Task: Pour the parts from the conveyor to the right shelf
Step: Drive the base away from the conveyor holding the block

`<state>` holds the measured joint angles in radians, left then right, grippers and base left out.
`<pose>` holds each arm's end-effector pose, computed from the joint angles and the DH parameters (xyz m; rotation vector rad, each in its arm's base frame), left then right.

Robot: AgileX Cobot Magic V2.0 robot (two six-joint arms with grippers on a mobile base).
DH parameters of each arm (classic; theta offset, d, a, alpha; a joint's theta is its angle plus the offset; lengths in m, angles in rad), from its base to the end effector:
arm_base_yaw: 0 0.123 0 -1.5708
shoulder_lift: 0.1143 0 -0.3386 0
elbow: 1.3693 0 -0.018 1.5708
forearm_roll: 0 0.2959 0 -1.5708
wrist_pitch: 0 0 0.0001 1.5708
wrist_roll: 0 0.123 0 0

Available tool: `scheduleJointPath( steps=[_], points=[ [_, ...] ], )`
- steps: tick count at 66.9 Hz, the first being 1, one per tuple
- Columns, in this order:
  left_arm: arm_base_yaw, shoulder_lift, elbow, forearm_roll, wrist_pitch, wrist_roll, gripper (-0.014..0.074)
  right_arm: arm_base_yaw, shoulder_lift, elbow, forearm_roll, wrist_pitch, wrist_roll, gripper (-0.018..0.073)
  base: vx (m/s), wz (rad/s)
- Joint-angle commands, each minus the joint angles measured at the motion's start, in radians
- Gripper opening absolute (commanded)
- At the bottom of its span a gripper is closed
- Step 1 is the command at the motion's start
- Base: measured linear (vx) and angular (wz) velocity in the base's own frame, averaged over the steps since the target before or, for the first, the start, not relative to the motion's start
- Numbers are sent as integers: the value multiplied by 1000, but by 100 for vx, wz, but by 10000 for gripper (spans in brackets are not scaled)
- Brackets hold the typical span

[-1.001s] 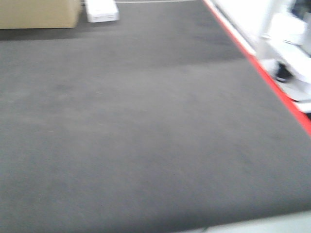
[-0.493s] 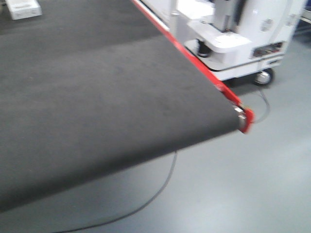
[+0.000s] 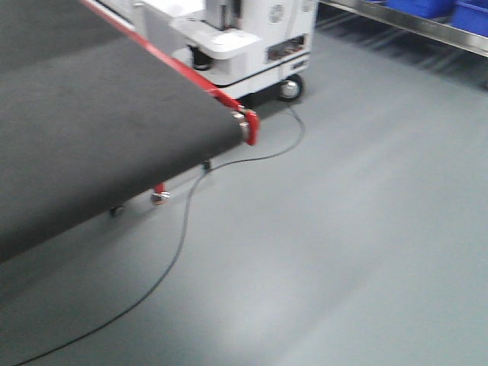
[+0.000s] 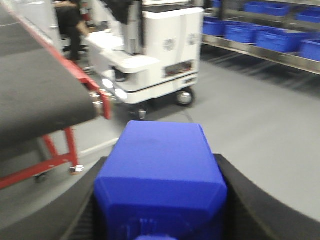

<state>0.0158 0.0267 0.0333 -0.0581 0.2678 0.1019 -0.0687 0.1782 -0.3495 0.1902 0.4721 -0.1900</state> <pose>0.0795 -0.0006 0.1673 0.0381 1.8106 0.0299 0.0777 0.0053 0.2885 -0.0190 1.7762 0.0123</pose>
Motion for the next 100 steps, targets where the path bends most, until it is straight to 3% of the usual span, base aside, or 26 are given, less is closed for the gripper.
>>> scheduleJointPath(
  steps=[1,63,100],
  points=[
    [-7,19,24,-7,-74,-5,-6,-2,9,-28,3,-83,-9,-6,-35,-67],
    [-7,19,24,-7,-74,-5,-6,-2,9,-28,3,-82,-9,-6,-26,-82],
    [-7,19,24,-7,-74,-5,-6,-2,9,-28,3,-83,-9,-6,-5,-29]
  ],
)
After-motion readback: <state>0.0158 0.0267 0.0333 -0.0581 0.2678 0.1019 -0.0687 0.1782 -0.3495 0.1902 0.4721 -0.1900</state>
